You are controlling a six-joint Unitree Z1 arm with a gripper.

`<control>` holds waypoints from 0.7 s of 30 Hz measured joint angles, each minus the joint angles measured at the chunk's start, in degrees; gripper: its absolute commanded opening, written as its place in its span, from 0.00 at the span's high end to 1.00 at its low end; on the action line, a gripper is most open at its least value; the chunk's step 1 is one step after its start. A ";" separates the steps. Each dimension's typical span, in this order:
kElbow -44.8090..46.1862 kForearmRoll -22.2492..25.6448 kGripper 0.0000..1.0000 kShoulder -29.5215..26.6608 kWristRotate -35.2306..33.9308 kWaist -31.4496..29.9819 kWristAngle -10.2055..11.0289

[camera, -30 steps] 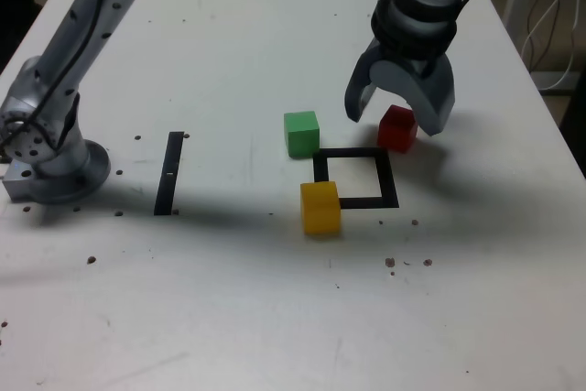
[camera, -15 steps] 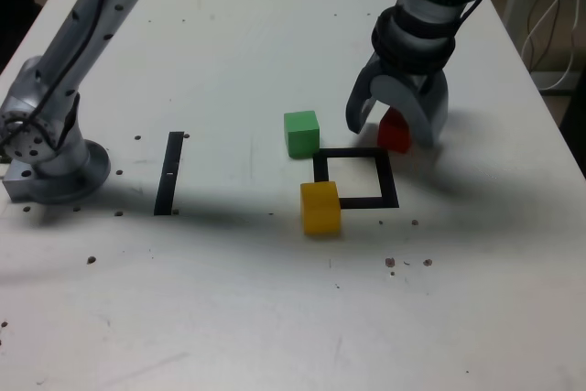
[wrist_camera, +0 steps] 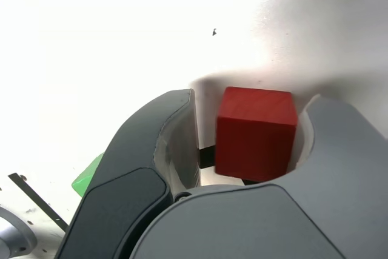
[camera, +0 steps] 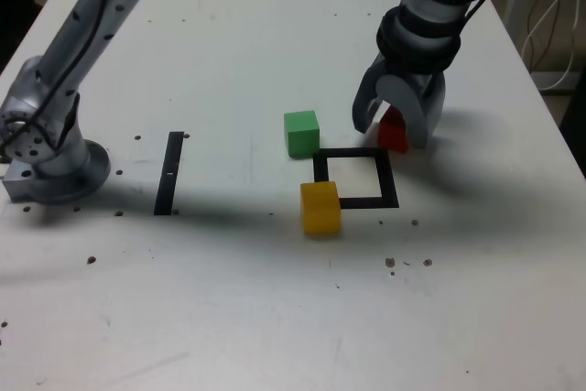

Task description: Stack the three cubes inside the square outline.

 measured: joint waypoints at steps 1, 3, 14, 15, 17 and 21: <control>-0.09 0.02 0.62 0.16 0.14 0.00 -0.20; -0.30 0.16 0.65 0.61 0.46 0.00 -0.74; -1.49 0.44 0.78 1.13 0.86 0.00 -1.64; -1.46 0.55 0.78 1.11 0.86 0.00 -1.64; -1.29 1.11 0.78 0.95 0.64 0.00 -1.62; -0.64 2.78 0.78 -1.86 -1.89 -0.15 -1.49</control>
